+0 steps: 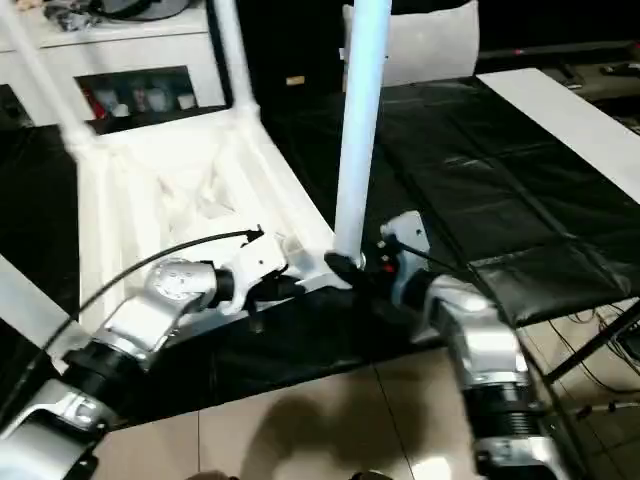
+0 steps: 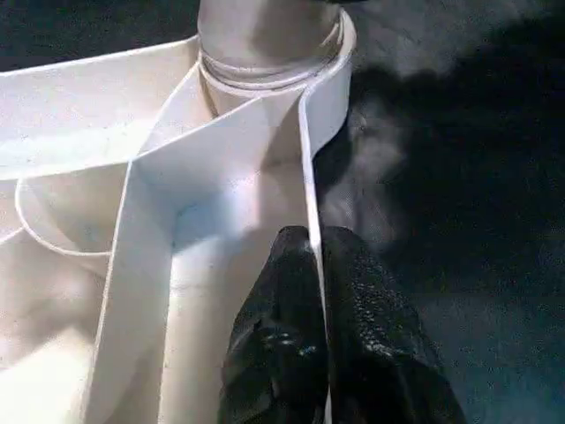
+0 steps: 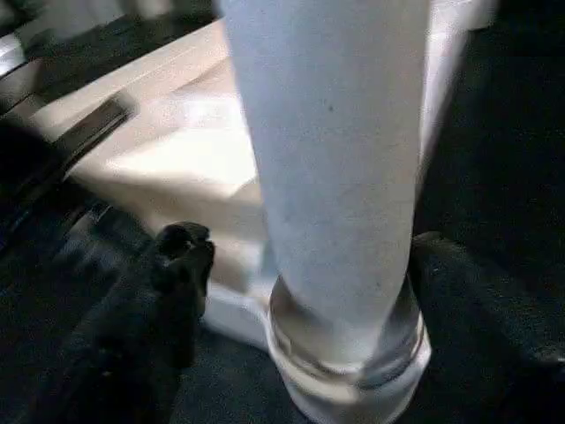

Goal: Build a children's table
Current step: Rotate leg to tighten

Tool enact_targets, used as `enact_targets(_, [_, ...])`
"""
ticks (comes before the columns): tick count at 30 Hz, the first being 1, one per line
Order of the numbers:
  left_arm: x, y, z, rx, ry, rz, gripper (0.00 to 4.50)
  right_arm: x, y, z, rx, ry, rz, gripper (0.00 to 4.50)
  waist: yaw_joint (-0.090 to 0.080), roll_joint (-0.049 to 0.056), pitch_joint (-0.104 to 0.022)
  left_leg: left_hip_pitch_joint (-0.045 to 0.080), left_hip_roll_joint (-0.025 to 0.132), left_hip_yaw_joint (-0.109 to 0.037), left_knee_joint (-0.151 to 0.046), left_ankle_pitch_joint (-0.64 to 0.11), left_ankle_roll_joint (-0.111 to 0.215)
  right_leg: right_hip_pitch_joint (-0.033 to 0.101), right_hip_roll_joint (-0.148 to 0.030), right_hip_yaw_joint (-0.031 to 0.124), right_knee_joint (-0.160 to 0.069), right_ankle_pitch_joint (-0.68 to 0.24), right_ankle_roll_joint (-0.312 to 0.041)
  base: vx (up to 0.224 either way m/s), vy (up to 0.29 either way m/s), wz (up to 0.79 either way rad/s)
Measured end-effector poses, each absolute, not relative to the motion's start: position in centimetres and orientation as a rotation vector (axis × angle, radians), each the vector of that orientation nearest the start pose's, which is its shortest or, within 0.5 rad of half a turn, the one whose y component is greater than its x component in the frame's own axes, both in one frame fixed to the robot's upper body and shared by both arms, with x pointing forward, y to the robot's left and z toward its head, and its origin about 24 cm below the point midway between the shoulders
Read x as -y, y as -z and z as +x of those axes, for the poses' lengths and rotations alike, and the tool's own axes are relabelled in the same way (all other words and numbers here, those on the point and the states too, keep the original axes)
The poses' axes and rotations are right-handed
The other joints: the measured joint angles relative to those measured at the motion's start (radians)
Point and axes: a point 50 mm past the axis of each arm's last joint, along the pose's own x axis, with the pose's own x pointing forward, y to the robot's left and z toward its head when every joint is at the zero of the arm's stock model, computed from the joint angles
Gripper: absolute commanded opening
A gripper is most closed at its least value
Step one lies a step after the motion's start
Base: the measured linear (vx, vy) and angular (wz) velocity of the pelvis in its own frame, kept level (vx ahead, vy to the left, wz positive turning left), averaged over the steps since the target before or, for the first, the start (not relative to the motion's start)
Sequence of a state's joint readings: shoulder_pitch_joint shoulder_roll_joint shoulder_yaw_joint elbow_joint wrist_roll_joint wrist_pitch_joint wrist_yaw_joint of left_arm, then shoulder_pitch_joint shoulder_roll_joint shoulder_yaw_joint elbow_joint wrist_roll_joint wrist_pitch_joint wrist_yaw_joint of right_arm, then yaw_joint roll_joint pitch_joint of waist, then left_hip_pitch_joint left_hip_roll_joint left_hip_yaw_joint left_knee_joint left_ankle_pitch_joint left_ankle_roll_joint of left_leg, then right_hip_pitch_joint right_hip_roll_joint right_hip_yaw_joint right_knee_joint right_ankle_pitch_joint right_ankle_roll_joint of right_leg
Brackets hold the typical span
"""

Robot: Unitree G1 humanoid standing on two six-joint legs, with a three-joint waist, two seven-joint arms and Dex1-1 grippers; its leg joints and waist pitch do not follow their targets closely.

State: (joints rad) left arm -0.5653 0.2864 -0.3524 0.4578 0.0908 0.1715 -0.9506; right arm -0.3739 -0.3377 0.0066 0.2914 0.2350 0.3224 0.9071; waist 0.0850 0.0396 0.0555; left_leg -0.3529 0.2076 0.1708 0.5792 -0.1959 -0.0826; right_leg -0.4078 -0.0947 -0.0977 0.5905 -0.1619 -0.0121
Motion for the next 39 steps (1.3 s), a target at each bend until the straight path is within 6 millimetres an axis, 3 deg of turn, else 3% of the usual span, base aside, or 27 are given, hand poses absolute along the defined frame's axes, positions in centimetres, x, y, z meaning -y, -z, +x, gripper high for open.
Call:
enact_targets(5, [-10.5,-5.4,30.9,-0.352,1.327,0.537,0.00,18.1,-6.5,29.3,-0.352,-1.108,-0.068,4.39,0.022,0.000,0.000,0.000,0.000,0.001,0.001,0.000,0.000,0.000,-0.001,0.000,0.000,0.000,0.000,0.000,0.000,0.00])
enact_targets(10, [-11.1,-5.4,30.3,-0.356,1.441,0.593,0.00,17.5,-6.5,29.4,-0.366,-1.234,-0.119,4.39,0.039,0.000,0.000,0.001,0.000,0.001,0.005,0.000,0.000,-0.001,-0.001,0.000,0.004,0.000,-0.001,0.000,0.000,0.00])
enact_targets(11, [-11.2,-5.5,30.1,-0.359,1.470,0.600,0.00,17.7,-6.6,29.4,-0.365,-1.257,-0.126,4.06,0.045,0.000,0.000,0.001,0.000,0.001,0.006,0.000,0.000,-0.001,-0.001,0.000,0.004,0.000,-0.001,0.000,0.000,0.00])
enact_targets(17, [-11.6,-5.6,29.2,-0.378,1.598,0.634,0.00,17.2,-7.0,28.8,-0.380,-1.421,-0.083,3.76,0.064,-0.001,0.000,0.001,0.000,0.001,0.009,0.000,0.000,0.000,-0.001,0.001,0.005,0.000,-0.001,0.000,0.000,0.00])
enact_targets(32, [-11.6,-5.6,28.9,-0.369,1.641,0.657,0.00,16.9,-6.6,28.1,-0.449,-1.537,-0.023,2.45,0.065,-0.001,-0.001,0.000,0.000,0.001,0.011,0.000,0.000,0.000,-0.001,0.002,0.007,0.000,-0.002,0.000,0.000,0.00])
enact_targets(39, [-11.3,-5.8,29.2,-0.412,1.579,0.570,0.00,16.6,-6.7,28.3,-0.444,-1.480,0.019,2.24,0.060,-0.001,-0.001,0.001,0.000,0.001,0.012,0.000,0.000,0.000,-0.001,0.004,0.010,0.001,-0.002,0.000,0.000,0.00])
